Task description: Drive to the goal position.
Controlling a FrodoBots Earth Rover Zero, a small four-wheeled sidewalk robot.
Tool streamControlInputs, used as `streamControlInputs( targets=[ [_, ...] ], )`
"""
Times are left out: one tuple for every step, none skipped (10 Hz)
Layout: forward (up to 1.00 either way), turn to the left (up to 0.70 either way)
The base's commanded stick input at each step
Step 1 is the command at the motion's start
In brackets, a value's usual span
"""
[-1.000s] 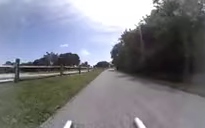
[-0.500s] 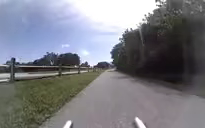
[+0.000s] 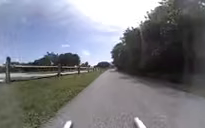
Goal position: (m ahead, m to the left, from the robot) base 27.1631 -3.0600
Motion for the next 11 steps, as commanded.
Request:
streamControlInputs(
  targets=[
    [0.50, 0.00],
    [0.50, 0.00],
    [0.50, 0.00],
    [0.50, 0.00],
    [0.50, 0.00],
    [0.50, 0.00],
    [0.50, 0.00],
    [0.50, 0.00],
    [0.50, 0.00],
    [0.50, 0.00],
    [0.50, 0.00]
  ],
)
